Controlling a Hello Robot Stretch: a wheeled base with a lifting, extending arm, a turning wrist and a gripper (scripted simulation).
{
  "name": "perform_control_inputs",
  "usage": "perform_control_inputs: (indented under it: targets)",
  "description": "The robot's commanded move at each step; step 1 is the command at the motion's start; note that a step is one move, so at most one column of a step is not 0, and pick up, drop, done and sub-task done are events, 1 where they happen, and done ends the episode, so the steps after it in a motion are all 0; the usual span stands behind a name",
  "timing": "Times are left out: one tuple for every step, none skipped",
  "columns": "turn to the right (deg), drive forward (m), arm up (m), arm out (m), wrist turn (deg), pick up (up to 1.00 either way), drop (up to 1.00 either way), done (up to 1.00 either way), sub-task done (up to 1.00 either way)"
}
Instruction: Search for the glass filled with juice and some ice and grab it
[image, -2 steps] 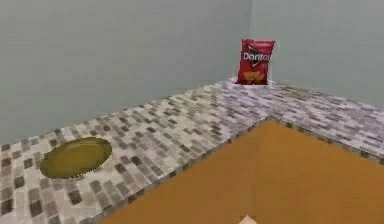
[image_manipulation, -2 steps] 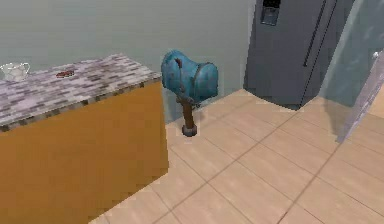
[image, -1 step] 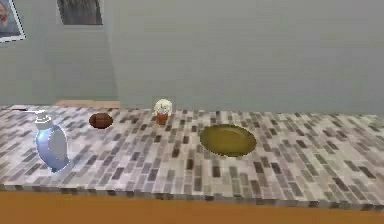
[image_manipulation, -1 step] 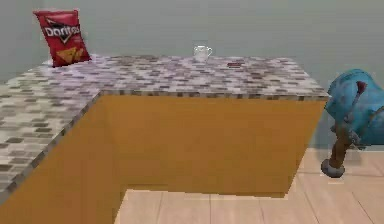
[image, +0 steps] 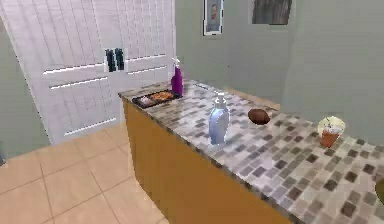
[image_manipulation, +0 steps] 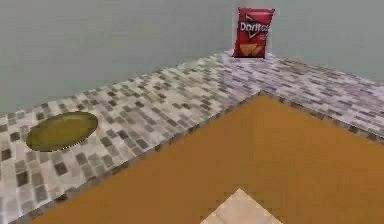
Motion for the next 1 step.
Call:
perform_control_inputs:
  targets:
    - [-45.0, 0.00, 0.00, 0.00, 0.0, 0.00, 0.00, 0.00, 0.00]
